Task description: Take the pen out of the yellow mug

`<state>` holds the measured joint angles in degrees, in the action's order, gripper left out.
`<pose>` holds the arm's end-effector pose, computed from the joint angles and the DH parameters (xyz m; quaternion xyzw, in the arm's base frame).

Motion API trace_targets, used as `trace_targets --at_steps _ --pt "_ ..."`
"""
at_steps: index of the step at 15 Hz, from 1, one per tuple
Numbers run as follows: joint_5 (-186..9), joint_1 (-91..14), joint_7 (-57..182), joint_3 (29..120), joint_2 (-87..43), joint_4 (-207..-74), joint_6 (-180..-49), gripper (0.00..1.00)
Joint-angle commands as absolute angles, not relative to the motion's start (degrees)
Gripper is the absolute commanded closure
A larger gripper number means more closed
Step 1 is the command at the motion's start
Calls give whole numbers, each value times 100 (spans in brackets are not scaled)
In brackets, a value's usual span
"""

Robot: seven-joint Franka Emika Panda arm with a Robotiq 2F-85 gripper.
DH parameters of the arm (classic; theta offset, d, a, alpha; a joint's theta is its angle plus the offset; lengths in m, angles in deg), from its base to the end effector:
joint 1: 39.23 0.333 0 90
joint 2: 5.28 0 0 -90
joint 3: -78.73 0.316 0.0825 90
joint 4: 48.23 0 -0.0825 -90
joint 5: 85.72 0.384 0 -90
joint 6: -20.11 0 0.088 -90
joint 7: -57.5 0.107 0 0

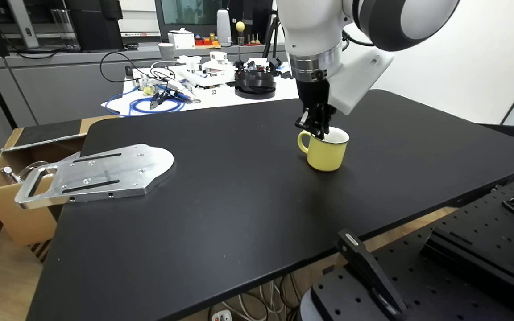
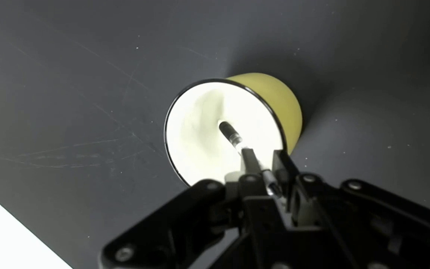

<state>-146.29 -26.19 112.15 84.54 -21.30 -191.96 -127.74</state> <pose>0.4036 0.1574 0.1574 0.9600 0.1648 0.0596 0.2186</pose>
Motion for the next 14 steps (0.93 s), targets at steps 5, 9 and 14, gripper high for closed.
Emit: trace_targets --at_steps 5,9,14 --pt "-14691 -2636 11413 8456 -1817 -19268 -12733 97" --pt "-14518 -2666 11268 8490 -1545 -19270 -12638 97" --pt "-14106 -2772 11035 8509 -1088 -19285 -12675 97"
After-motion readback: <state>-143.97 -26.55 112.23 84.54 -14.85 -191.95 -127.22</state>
